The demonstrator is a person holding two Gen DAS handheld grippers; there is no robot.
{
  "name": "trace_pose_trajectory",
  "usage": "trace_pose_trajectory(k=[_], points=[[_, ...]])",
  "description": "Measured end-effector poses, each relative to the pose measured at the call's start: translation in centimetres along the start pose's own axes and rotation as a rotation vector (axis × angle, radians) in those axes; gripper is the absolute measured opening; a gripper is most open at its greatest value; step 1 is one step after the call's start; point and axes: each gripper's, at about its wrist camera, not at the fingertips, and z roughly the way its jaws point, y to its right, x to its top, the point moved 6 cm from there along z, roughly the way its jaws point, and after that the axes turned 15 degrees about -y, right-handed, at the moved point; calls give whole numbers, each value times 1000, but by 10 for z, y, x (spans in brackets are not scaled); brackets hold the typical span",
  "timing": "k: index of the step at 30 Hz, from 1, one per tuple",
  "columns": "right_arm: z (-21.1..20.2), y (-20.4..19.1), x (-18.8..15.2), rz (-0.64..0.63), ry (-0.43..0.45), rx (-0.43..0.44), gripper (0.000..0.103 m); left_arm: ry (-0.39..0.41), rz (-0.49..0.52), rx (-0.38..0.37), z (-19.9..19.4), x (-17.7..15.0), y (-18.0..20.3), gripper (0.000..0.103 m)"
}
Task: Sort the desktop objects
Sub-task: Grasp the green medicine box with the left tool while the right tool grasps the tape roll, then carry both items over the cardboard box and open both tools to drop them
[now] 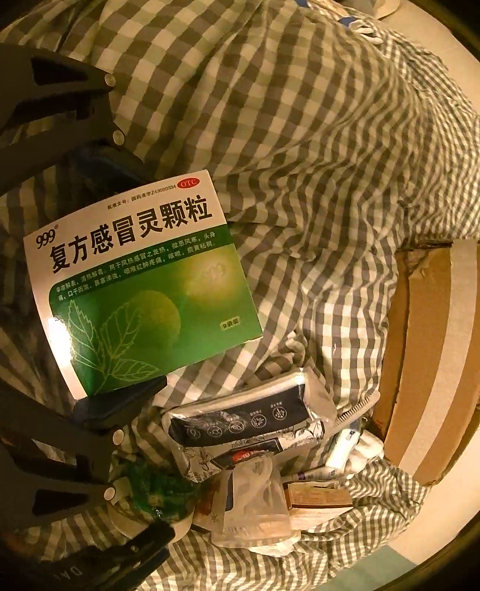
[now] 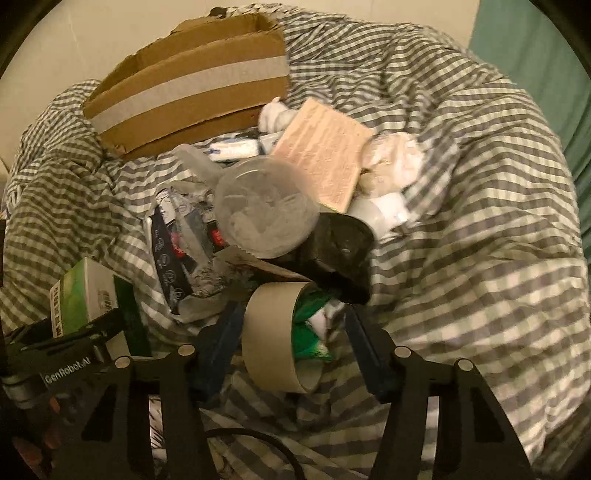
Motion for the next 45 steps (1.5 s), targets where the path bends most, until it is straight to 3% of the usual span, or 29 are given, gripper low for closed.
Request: trace_pose_trajectory(k=[5, 9, 12, 18, 19, 20, 21, 26, 33, 45], points=[[-2, 3, -3, -1, -14, -41, 58, -8, 12, 18, 3, -2, 1, 92], [6, -26, -5, -139, -31, -136, 62, -32, 14, 47, 14, 1, -1, 92], [16, -47, -11, -244, -58, -180, 73, -64, 0, 41, 24, 6, -4, 92], [26, -46, -15, -250, -98, -164, 74, -35, 16, 37, 19, 8, -1, 85], [29, -44, -14, -240, -111, -156, 69, -30, 13, 31, 17, 9, -1, 85], [32, -40, -14, -223, -127, -146, 57, -25, 12, 21, 16, 9, -1, 84], [35, -35, -13, -197, -146, -130, 27, -13, 13, 2, 12, 9, -1, 84], [12, -26, -9, -155, -57, -124, 27, 87, 48, -58, -16, 8, 4, 84], [-37, -26, 3, -159, 79, -159, 26, 271, 105, -84, -62, 16, 15, 83], [-105, -28, 28, -191, 242, -184, 26, 461, 120, -137, -133, 42, 13, 83]])
